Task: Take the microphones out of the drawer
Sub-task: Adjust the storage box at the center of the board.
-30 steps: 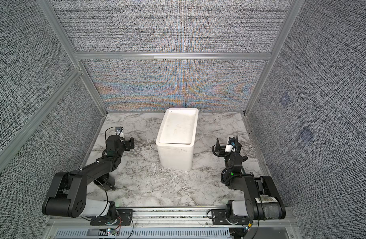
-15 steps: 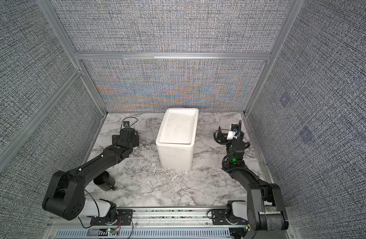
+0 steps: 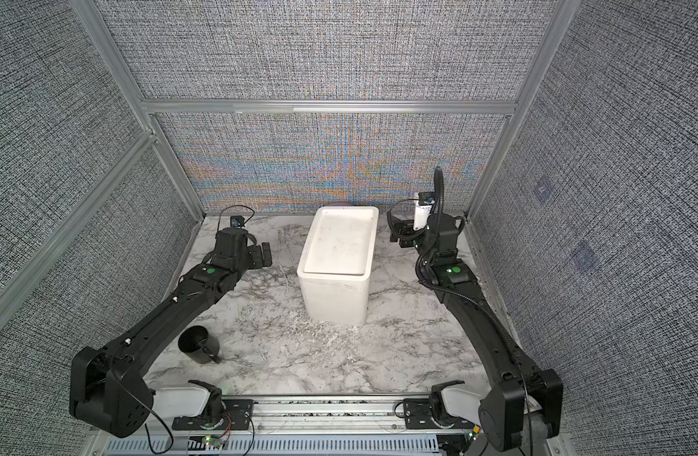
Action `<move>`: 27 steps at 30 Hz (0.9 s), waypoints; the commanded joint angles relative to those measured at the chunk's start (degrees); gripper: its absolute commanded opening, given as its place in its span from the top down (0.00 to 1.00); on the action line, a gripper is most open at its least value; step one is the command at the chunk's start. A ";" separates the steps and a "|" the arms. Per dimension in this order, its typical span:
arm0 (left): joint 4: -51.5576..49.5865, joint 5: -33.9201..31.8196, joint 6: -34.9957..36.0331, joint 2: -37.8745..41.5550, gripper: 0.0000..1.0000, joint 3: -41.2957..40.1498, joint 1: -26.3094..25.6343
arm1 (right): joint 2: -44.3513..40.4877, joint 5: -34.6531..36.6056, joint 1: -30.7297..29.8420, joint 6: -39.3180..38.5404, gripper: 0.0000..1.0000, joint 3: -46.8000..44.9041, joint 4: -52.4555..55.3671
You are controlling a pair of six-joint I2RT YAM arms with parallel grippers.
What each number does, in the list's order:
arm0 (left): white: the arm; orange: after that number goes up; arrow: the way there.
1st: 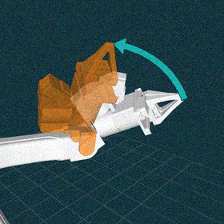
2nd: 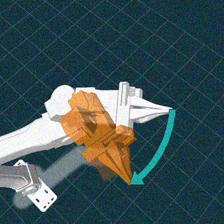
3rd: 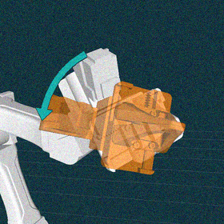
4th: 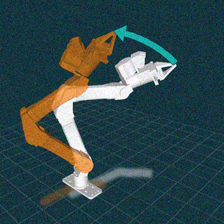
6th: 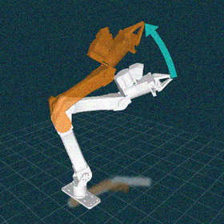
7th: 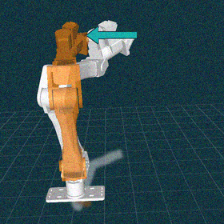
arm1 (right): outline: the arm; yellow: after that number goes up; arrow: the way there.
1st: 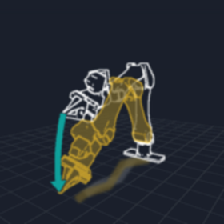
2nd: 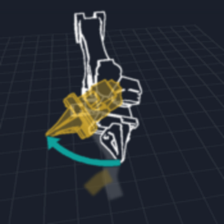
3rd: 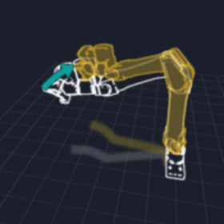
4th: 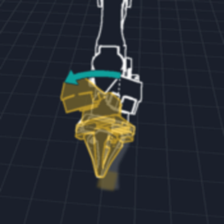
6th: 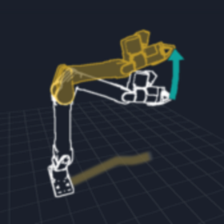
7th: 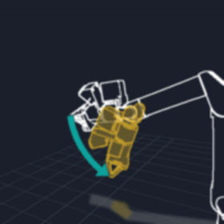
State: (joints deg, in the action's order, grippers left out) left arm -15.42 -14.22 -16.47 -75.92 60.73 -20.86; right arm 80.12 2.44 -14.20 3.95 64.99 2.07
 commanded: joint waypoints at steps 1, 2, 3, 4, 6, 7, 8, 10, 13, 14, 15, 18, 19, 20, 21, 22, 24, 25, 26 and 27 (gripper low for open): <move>0.93 11.88 0.96 1.06 0.00 0.59 -0.03 | 0.46 1.65 -3.35 -0.18 0.02 3.64 10.00; 1.80 14.24 1.12 1.32 0.00 0.55 -0.06 | 0.59 2.30 -4.42 -0.49 0.02 4.50 11.36; 2.86 17.18 1.35 1.70 0.00 0.29 -0.05 | 0.77 2.67 -5.60 -0.76 0.02 5.40 12.74; 4.17 20.46 1.42 1.89 0.00 -0.05 -0.05 | 0.90 2.81 -6.57 -0.72 0.02 6.02 13.85; 6.34 26.67 1.44 2.34 0.00 -0.58 -0.06 | 1.21 2.15 -8.03 -0.33 0.02 6.87 15.66; 7.68 30.34 1.25 2.43 0.00 -0.90 -0.03 | 1.38 1.90 -8.75 -0.18 0.02 7.28 16.65; 8.89 33.29 1.12 2.47 0.00 -1.15 -0.06 | 1.53 1.87 -9.22 0.13 0.03 7.61 17.29; 11.45 40.42 0.73 2.29 0.00 -1.40 -0.10 | 2.03 1.69 -10.08 1.39 0.03 8.53 19.16; 12.70 45.91 -0.91 2.23 0.00 -0.92 -0.31 | 2.61 -0.03 -10.65 2.95 0.02 9.26 21.14; 13.14 46.31 -1.27 2.37 0.00 -1.09 -0.48 | 2.59 -0.37 -10.86 3.31 0.02 9.10 21.39; 13.54 46.96 -1.69 2.61 0.00 -1.29 -0.66 | 2.56 -0.74 -11.08 3.59 0.02 8.79 21.25; 13.97 49.65 -2.68 2.65 0.00 -1.46 -0.97 | 2.58 -2.32 -11.54 4.14 0.02 7.57 20.47; 13.86 50.15 -2.69 2.59 0.00 -1.50 -1.33 | 2.70 -2.51 -11.79 4.23 0.02 7.22 20.21; 13.51 50.55 -2.59 2.49 0.00 -1.50 -1.68 | 2.87 -2.68 -11.97 4.45 0.02 6.88 19.89; 12.92 50.93 -2.43 2.36 0.00 -1.31 -2.10 | 3.04 -2.71 -12.07 4.93 0.02 6.46 19.43; 12.34 50.99 -2.42 2.10 0.00 -1.20 -2.49 | 3.20 -2.93 -12.13 5.55 0.02 6.13 18.85; 11.63 51.28 -2.94 1.62 0.00 -1.06 -3.10 | 3.42 -4.33 -12.41 6.05 0.02 5.61 18.04; 11.22 51.72 -3.25 1.48 0.00 -0.90 -3.33 | 3.53 -4.62 -12.44 6.24 0.02 5.31 17.44; 10.97 51.78 -3.45 1.39 0.00 -0.88 -3.71 | 3.58 -4.72 -12.52 6.40 0.02 5.03 17.00; 10.77 51.67 -3.41 1.37 0.00 -0.88 -4.06 | 3.79 -4.89 -12.53 6.38 0.02 4.89 16.71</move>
State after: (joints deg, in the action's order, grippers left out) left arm -4.67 35.79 -19.55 -74.41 59.44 -24.32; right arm 83.55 -0.95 -26.61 8.82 70.04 21.56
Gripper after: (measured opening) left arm 0.998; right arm 0.977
